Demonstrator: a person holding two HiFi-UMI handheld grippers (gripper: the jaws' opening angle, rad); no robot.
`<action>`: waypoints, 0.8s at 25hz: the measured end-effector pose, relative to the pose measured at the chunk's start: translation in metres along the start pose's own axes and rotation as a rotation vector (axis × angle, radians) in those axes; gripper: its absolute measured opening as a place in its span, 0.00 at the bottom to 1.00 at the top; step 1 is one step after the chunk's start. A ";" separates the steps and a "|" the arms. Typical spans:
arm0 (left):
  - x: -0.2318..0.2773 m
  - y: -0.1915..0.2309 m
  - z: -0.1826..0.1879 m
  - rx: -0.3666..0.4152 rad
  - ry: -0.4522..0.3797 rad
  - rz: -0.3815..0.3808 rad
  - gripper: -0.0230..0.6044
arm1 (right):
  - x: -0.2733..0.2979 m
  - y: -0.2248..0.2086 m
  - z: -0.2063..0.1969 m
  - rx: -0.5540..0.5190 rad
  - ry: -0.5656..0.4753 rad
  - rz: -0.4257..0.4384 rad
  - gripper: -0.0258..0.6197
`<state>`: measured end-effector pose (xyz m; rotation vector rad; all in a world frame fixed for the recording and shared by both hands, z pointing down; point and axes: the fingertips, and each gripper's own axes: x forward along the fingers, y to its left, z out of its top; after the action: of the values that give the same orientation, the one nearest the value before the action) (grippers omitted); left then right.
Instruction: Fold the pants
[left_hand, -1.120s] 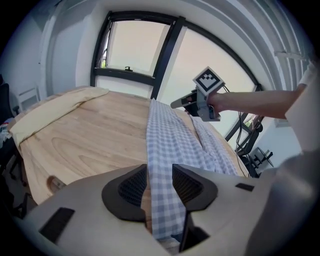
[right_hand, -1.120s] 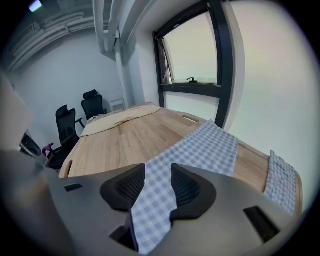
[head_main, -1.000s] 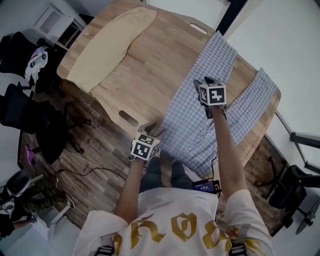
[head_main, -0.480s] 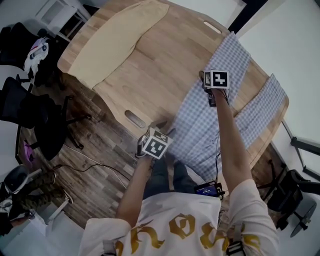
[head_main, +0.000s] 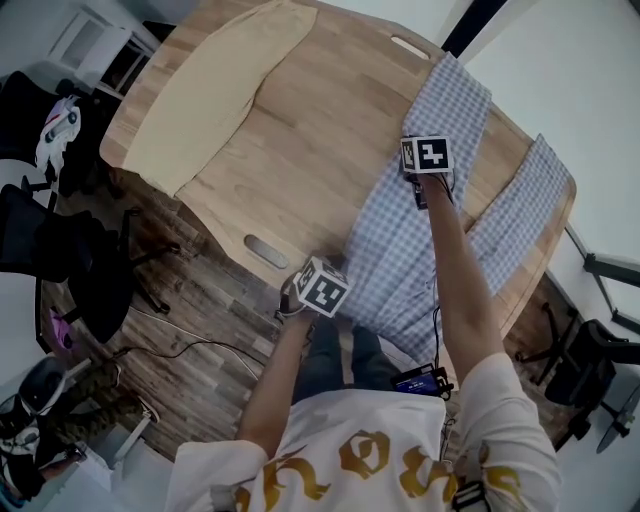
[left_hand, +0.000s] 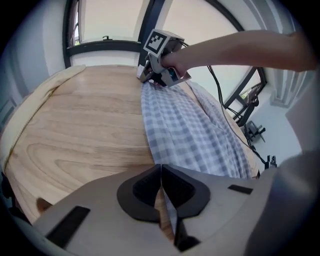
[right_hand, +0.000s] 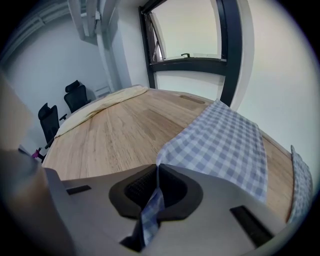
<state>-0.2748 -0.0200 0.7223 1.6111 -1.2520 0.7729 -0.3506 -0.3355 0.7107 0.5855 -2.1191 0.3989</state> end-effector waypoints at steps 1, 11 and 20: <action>0.000 -0.001 0.001 -0.014 -0.005 -0.011 0.11 | 0.000 0.000 0.000 0.002 0.006 0.009 0.09; -0.007 0.000 0.004 -0.061 -0.042 -0.038 0.30 | -0.001 -0.004 -0.001 0.003 -0.001 -0.001 0.09; -0.001 0.000 0.004 -0.082 -0.020 -0.031 0.28 | -0.001 -0.004 -0.002 0.029 -0.007 0.005 0.09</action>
<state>-0.2750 -0.0232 0.7193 1.5721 -1.2540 0.6795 -0.3463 -0.3380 0.7113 0.5996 -2.1243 0.4315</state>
